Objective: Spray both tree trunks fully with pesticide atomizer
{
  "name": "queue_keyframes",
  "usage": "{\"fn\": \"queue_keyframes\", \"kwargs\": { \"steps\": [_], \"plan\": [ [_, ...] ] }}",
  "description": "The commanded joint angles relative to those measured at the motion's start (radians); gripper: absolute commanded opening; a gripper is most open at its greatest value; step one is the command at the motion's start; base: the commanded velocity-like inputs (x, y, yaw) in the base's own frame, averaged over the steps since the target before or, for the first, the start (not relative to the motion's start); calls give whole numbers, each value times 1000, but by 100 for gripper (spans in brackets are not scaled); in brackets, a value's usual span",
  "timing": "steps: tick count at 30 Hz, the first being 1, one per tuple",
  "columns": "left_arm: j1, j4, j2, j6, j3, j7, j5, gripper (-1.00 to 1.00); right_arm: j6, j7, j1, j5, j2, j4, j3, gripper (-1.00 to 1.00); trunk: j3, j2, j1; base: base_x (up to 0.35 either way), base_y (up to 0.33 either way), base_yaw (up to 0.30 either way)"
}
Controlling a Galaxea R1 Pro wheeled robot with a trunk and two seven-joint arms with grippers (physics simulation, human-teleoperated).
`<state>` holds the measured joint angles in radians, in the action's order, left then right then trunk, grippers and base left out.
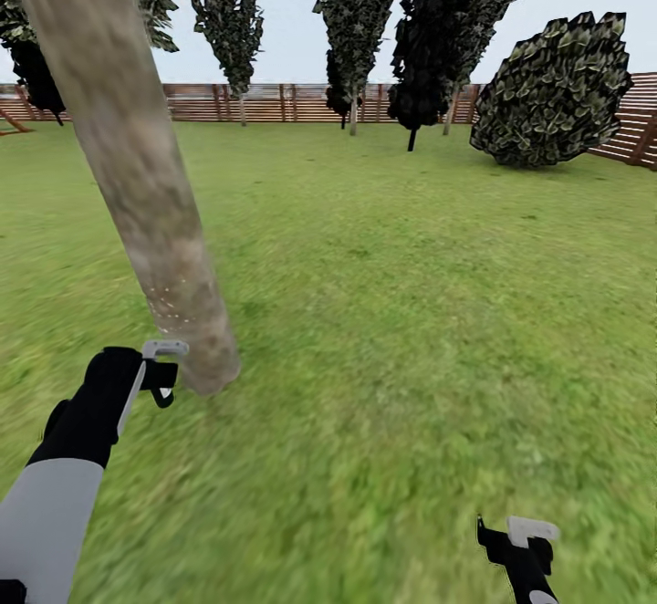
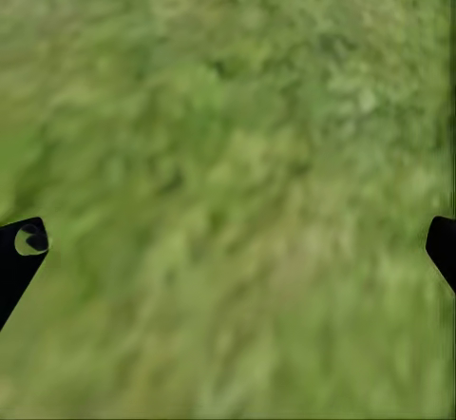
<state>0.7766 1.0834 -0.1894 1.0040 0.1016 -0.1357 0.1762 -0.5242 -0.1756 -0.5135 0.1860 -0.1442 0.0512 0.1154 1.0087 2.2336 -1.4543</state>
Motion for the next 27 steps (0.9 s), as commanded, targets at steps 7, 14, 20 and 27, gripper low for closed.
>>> {"fn": "queue_keyframes", "kwargs": {
  "steps": [7,14,20,27],
  "plan": [
    [1,1,5,4,1,-10,9,-100,-2,-2,0,8,0,0,9,100,1,0,0,162,-252,83],
    [1,1,4,4,1,-10,9,-100,-2,-2,0,8,0,-1,9,100,1,0,0,34,-268,271],
    [8,4,2,4,1,-10,12,-100,-2,-2,0,9,0,1,9,100,1,0,0,0,-273,218],
    [10,4,6,4,1,-8,10,-100,-2,-2,0,9,0,-2,9,100,1,0,0,47,-268,13]
  ]
}}
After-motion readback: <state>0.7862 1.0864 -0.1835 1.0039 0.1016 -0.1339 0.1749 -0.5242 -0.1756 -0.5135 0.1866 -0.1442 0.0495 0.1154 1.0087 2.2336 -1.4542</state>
